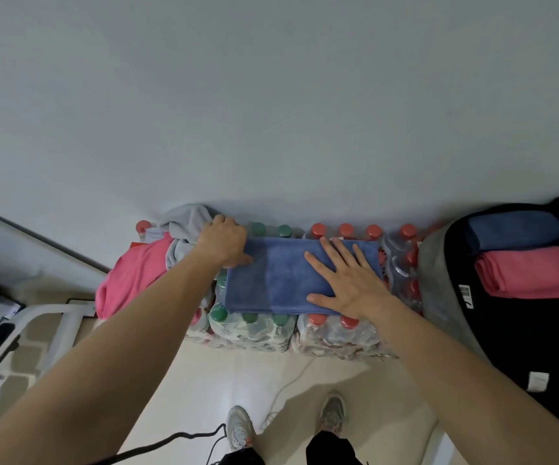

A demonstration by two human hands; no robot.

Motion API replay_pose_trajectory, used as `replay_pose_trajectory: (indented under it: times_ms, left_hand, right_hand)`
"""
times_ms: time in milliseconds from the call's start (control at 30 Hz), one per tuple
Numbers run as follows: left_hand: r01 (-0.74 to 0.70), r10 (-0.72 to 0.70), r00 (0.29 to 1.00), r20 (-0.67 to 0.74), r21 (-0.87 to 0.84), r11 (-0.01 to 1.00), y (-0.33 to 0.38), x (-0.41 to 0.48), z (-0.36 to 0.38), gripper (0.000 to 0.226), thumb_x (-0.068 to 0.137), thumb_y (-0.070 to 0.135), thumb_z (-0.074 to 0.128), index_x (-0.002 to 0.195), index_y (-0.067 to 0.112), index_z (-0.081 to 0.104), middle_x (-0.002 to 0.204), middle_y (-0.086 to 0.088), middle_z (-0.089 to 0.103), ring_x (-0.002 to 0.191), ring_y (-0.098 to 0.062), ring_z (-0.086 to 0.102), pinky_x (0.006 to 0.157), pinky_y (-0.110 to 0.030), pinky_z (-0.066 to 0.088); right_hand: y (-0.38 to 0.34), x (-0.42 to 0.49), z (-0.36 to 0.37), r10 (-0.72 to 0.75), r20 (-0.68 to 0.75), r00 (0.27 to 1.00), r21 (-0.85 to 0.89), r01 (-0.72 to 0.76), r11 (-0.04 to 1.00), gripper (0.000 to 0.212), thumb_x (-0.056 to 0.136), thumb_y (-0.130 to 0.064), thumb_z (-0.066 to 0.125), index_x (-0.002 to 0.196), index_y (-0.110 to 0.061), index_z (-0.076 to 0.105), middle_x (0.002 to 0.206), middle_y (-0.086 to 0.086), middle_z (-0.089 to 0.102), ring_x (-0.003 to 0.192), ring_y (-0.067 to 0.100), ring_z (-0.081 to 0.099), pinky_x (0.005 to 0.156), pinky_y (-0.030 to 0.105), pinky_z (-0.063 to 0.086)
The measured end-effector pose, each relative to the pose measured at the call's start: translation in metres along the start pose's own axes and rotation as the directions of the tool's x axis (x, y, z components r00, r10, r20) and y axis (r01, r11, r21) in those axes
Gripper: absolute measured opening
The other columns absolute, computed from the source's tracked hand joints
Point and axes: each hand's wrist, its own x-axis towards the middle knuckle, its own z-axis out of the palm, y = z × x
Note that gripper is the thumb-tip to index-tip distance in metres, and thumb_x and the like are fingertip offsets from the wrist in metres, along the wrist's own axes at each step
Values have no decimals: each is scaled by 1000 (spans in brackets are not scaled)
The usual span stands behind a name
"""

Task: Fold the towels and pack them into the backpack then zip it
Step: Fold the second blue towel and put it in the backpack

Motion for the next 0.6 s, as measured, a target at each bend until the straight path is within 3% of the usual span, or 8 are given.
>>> replay_pose_trajectory:
  times_ms: [100,200,367,500,600]
  left_hand:
    - [18,-28,999,-28,-314,949,-11,-13,-5,38,78,41,69,105,15,60,109,-9,60,95,-26,53,80,-40,48]
    - [37,-120,988,-95,-609,792,-11,-26,-11,25,85,29,67,97,13,52,83,0,55,82,-24,53,69,-34,38]
    - [46,-281,941,-186,-757,652,0,-37,-19,28,94,33,59,113,13,52,92,0,59,85,-20,55,74,-28,38]
    - [-12,-320,915,-247,-808,589,19,-37,-43,20,92,34,64,102,19,55,80,9,59,70,-4,52,53,-7,36]
    - [-63,-275,924,-267,-813,578,49,-35,-61,20,88,33,67,96,17,57,77,6,62,66,-4,56,48,-7,38]
  right_hand:
    - [-1,0,-3,-5,14,1000,13,4,1000,91,78,-88,11,150,-43,-22,161,4,-28,150,29,-20,119,54,-12]
    - [-8,0,-5,13,13,1000,19,-14,1000,94,74,-89,9,150,-43,-21,162,7,-26,150,33,-19,119,56,-11]
    - [-28,7,-4,90,-70,993,35,-88,995,94,80,-87,19,155,-39,-12,164,10,-18,151,34,-15,119,58,-8]
    - [-41,16,-5,141,-106,984,36,-138,990,96,80,-88,24,157,-36,-2,165,12,-10,151,35,-8,119,59,-6]
    - [-39,11,-8,133,-116,984,57,-127,990,94,81,-86,27,157,-36,3,166,12,-6,152,34,-5,120,57,-5]
